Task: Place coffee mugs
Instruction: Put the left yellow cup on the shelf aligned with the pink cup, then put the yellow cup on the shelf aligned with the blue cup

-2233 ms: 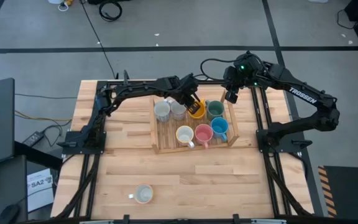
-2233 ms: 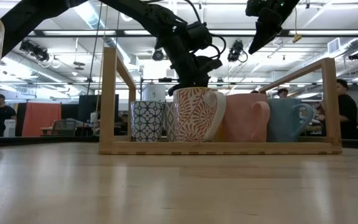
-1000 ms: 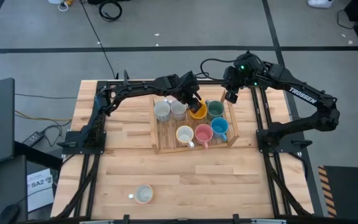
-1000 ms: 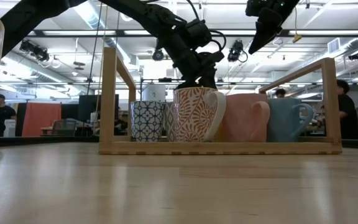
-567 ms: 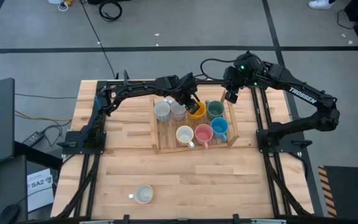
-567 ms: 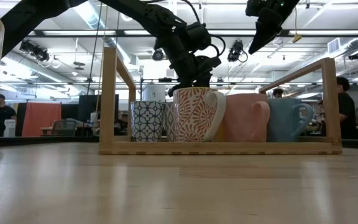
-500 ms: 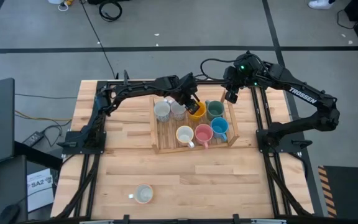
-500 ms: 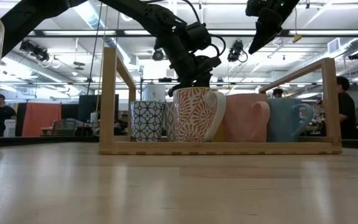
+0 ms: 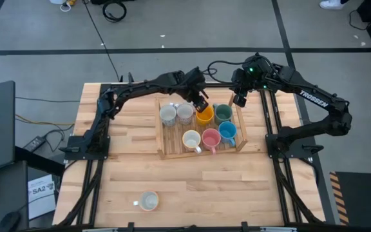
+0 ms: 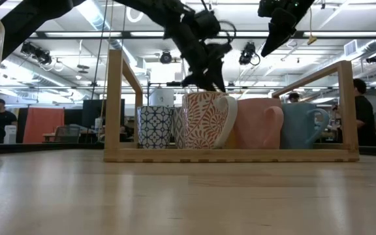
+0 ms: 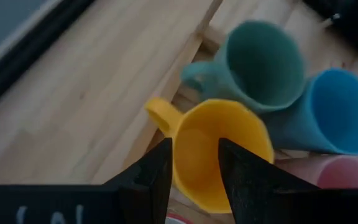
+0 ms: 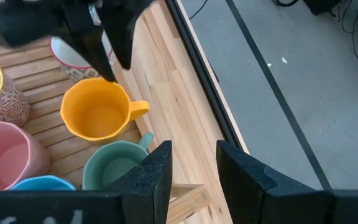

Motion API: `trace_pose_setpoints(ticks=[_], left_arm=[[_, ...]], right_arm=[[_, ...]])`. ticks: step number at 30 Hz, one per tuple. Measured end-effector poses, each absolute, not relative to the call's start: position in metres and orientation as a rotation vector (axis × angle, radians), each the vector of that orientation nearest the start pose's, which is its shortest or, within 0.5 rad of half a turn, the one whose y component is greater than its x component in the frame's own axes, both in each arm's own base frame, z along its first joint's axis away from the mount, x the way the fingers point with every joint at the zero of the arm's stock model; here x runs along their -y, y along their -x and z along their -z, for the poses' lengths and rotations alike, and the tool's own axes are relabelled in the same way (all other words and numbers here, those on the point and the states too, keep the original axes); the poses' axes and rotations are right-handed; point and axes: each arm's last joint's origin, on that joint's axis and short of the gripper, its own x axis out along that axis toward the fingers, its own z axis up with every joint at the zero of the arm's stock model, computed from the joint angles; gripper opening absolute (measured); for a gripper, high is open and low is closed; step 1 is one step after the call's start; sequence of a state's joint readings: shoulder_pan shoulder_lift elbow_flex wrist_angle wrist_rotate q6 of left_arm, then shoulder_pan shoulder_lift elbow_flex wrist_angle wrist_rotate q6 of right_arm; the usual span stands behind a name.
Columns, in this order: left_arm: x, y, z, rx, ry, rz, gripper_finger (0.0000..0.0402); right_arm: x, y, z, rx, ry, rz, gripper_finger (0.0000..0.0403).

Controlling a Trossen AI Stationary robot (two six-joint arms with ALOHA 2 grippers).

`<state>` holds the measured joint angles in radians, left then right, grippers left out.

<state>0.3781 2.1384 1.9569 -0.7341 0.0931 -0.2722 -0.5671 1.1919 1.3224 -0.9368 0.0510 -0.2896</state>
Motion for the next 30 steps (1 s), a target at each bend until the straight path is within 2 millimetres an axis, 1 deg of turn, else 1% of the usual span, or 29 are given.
trace_pose_setpoints(ticks=[3,6,11,14,18,21,30], left_arm=[[-0.172,-0.441,-0.288,-0.829,0.392,-0.341,0.0135],[-0.163,-0.438,-0.312,-0.849,0.314,-0.287,0.0135],[-0.135,-0.432,-0.351,-0.889,0.224,-0.199,0.0135],[-0.114,-0.427,-0.367,-0.894,0.204,-0.157,0.0135],[-0.087,-0.416,-0.378,-0.93,0.191,-0.108,0.0135],[-0.066,-0.408,-0.381,-0.993,0.18,-0.068,0.0135],[0.003,-0.391,-0.37,-1.273,0.11,0.074,0.0135]], right_arm=[[0.122,-0.188,-0.37,-0.865,0.051,0.466,0.0131],[0.122,-0.188,-0.37,-0.866,0.049,0.465,0.0131],[0.122,-0.188,-0.37,-0.869,0.047,0.465,0.0131],[0.122,-0.188,-0.37,-0.869,0.047,0.465,0.0131],[0.121,-0.188,-0.37,-0.868,0.047,0.464,0.0131],[0.121,-0.188,-0.37,-0.868,0.047,0.464,0.0132],[0.121,-0.188,-0.37,-0.867,0.045,0.46,0.0131]])
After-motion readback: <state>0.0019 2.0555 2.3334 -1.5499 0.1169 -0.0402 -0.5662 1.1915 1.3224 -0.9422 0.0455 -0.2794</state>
